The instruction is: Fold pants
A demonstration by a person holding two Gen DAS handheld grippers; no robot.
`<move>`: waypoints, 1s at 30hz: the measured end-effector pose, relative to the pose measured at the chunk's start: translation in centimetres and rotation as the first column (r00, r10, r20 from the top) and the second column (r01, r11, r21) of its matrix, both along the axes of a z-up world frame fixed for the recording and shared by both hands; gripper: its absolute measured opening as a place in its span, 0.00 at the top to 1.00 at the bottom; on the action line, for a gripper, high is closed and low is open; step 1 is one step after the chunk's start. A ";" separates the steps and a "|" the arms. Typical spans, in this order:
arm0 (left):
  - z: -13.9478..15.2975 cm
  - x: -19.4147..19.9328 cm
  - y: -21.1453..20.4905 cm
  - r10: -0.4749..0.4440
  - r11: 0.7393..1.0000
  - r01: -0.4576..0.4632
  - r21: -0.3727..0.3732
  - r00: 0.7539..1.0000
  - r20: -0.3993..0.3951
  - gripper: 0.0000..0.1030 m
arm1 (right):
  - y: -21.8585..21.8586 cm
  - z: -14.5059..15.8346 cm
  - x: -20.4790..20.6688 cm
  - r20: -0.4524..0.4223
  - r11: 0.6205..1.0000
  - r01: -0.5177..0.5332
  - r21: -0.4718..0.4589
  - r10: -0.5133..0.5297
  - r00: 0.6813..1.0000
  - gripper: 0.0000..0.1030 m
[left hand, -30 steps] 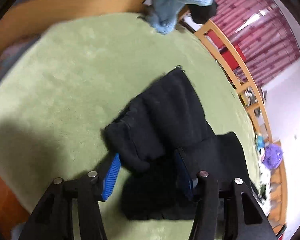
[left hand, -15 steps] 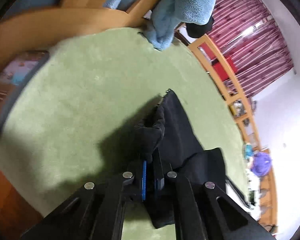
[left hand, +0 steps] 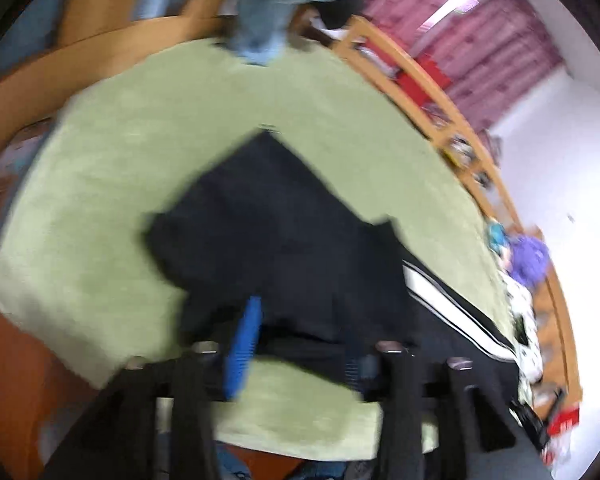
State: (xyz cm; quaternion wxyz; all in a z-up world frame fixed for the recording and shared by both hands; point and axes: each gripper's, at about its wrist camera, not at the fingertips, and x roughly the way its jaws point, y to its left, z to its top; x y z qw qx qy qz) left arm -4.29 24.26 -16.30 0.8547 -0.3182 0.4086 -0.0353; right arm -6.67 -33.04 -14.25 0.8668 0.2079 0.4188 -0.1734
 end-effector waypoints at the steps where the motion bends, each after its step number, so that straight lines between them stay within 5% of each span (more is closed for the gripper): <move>1: 0.3 0.2 -0.9 -0.017 1.000 0.017 -0.002 1.000 0.012 0.37 | -0.1 0.0 0.2 0.001 1.000 -0.004 0.006 0.004 1.000 0.45; 7: 0.4 3.2 -8.8 -0.157 0.987 0.156 0.039 0.987 0.023 0.33 | -0.1 0.3 0.4 0.005 0.999 -0.043 -0.005 0.043 0.999 0.45; 10: -0.1 4.4 -12.1 -0.156 0.972 0.158 0.173 0.987 -0.021 0.28 | -0.3 0.4 0.0 0.006 0.998 -0.057 -0.016 0.057 0.998 0.45; 14: -1.8 6.0 -14.5 -0.070 0.892 0.109 0.439 0.992 -0.105 0.27 | -1.0 -0.4 -0.2 -0.005 0.998 -0.059 -0.001 0.059 0.998 0.45; 15: -2.0 6.2 -14.6 -0.033 0.860 0.080 0.504 0.994 -0.102 0.40 | -1.3 -0.8 -0.2 -0.010 0.999 -0.051 0.005 0.051 0.999 0.45; 16: -2.0 6.3 -14.0 -0.030 0.858 0.076 0.509 0.995 -0.097 0.64 | -1.5 -1.0 -0.1 -0.013 0.999 -0.044 0.009 0.044 0.999 0.45; 17: -1.8 6.5 -13.0 -0.064 0.896 0.093 0.435 0.995 -0.081 0.77 | -1.8 -1.3 -0.1 -0.016 0.999 -0.036 0.018 0.036 0.999 0.45; 19: -0.4 6.7 -10.3 -0.033 0.946 0.040 0.322 0.999 -0.028 0.86 | -2.4 -1.9 0.3 -0.022 0.999 -0.021 0.041 0.022 1.000 0.45; 22: 2.8 7.8 -6.3 0.086 0.917 -0.101 0.387 0.995 0.055 0.86 | -2.8 -2.4 1.1 -0.033 0.999 -0.012 0.046 0.013 0.999 0.45; 26: 4.5 11.3 0.0 0.178 0.923 -0.193 0.334 0.981 0.078 0.87 | -2.8 -2.7 2.0 -0.041 0.999 -0.011 0.039 0.013 0.999 0.45; 29: 4.6 14.0 1.3 0.189 0.928 -0.189 0.320 0.981 0.030 0.77 | -2.7 -2.8 2.3 -0.043 0.999 -0.003 0.036 0.004 0.999 0.45; 30: 4.8 14.6 1.5 0.230 0.903 -0.219 0.368 0.973 0.015 0.67 | -2.6 -2.9 2.3 -0.046 0.999 0.001 0.036 0.001 0.999 0.45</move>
